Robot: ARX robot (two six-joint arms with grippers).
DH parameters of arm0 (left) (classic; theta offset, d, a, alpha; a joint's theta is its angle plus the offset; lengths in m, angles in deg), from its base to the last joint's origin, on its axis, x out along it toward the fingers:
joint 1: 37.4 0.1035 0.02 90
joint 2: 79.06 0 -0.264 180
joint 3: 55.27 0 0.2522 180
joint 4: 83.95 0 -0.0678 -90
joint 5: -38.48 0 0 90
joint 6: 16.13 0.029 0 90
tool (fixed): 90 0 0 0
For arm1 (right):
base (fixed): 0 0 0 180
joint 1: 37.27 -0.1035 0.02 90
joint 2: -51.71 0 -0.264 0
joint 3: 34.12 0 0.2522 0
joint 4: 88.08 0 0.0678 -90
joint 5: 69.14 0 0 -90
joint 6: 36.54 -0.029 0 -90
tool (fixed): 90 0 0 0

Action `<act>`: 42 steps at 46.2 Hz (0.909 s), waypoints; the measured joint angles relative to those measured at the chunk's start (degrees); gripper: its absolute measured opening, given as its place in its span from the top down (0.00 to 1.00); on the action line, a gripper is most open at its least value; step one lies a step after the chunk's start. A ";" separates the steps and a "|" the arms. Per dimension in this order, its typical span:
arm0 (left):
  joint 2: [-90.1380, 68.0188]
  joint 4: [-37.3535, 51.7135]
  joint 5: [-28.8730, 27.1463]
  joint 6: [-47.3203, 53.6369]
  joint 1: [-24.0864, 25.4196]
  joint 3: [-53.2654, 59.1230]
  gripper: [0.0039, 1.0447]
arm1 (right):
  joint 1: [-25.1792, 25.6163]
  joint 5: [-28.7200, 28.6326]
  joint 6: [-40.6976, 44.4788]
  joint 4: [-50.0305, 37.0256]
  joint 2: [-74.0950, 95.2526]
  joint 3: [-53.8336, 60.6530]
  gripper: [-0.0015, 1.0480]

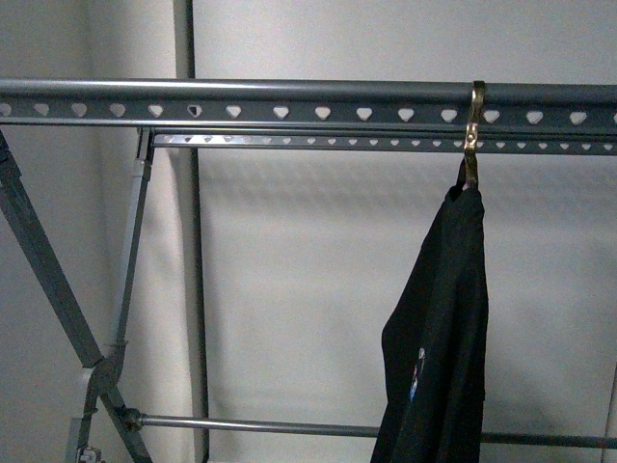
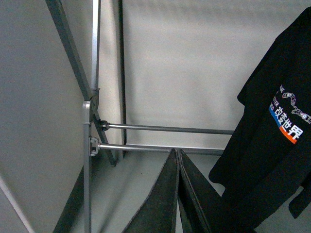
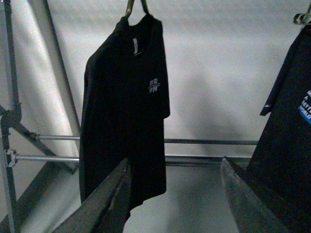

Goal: Hang clothes on hanger

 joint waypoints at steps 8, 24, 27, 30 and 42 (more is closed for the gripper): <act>3.67 -3.61 -0.11 0.00 0.00 0.00 0.97 | 9.86 -9.44 -0.20 -0.94 -3.61 3.43 0.83; 14.95 -15.32 -0.07 0.02 0.00 0.00 0.97 | 10.23 -9.90 -0.17 -2.01 -6.88 8.13 0.98; 14.95 -15.32 -0.04 0.02 0.00 0.00 0.97 | 10.23 -9.88 -0.17 -2.03 -7.21 8.52 0.98; 14.95 -15.32 -0.04 0.00 0.00 0.00 0.97 | 10.23 -9.88 -0.17 -2.12 -7.65 9.09 0.98; 14.97 -15.32 -0.04 0.00 0.00 0.00 0.92 | 10.25 -9.86 -0.17 -2.58 -10.23 12.11 0.85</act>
